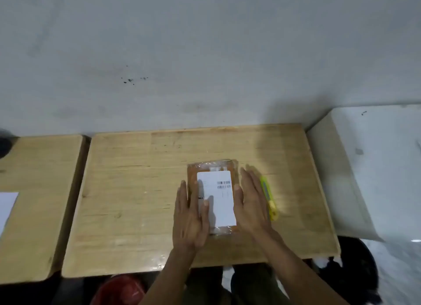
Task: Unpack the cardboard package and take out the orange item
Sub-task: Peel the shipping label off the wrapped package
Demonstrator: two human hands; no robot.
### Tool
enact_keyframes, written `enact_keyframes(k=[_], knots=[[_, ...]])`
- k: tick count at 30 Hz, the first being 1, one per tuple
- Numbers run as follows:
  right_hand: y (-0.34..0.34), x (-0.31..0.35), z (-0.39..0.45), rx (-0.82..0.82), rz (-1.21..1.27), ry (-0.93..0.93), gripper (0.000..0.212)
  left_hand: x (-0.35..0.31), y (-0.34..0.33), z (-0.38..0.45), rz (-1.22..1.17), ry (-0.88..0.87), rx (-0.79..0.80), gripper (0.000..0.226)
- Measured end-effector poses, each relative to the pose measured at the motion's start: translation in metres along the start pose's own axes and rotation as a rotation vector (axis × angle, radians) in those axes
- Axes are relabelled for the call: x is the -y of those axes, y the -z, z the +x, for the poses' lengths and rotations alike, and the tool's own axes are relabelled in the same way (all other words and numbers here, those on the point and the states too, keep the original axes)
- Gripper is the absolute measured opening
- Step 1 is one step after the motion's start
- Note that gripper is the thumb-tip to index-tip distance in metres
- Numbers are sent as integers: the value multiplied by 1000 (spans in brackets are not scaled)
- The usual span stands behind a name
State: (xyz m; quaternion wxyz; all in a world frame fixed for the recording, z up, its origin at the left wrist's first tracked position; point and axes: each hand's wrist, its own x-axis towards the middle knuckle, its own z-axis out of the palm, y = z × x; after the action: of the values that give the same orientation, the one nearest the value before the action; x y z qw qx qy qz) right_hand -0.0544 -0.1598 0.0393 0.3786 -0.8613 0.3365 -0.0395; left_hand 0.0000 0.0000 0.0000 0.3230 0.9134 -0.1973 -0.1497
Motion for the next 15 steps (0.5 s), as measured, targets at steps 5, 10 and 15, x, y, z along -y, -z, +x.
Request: enact_keyframes(k=[5,10,15], knots=[[-18,-11,19,-27,-10,36,41,17,-18,3,-3,38,51,64],[-28,-15,37,-68,-11,39,34,12,-20,3,-42,109,34,61],[-29,-15,45,-66,1,6,30,9,-19,2,-43,99,29,62]])
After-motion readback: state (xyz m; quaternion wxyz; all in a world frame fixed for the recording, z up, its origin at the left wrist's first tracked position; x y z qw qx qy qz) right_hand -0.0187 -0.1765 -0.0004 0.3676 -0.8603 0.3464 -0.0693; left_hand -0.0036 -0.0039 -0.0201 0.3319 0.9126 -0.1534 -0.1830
